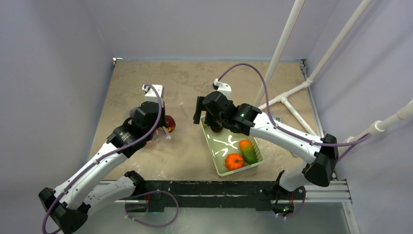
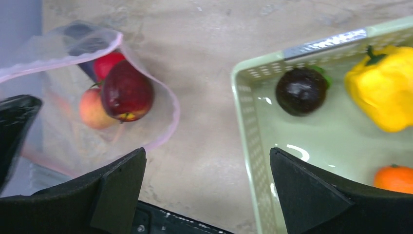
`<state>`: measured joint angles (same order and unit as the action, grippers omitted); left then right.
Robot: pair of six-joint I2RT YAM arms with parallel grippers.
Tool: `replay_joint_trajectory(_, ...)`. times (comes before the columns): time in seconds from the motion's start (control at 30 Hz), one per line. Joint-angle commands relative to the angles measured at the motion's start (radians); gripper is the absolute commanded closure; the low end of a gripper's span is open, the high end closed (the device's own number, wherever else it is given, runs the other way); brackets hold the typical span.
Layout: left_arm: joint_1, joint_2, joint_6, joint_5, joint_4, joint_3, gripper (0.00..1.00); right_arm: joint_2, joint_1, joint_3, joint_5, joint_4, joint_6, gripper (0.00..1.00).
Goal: Place the food in the zip-top bag and seal the zipper
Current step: Place the fake vegetable in the zipper food storage bag, then pick up the fake vegetable from the bin.
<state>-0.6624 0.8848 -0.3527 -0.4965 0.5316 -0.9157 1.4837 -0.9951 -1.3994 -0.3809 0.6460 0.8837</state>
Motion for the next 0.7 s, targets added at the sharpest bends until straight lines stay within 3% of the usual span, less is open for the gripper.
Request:
replay_joint_trajectory(0.0, -0.001, -0.001, -0.004, 0.009, -0.038, 0.005, 1.0, -0.057, 0.015, 0.031, -0.077, 0.085, 0.044, 0.01)
replay_joint_trajectory(0.33, -0.001, 0.002, -0.004, 0.007, -0.038, 0.005, 1.0, -0.069, 0.099, 0.166, -0.059, 0.049, 0.015, 0.01)
replay_joint_trajectory(0.67, -0.001, 0.0, -0.003, 0.003, -0.036, 0.004, 1.0, 0.042, 0.152, 0.192, -0.036, -0.082, -0.051, 0.02)
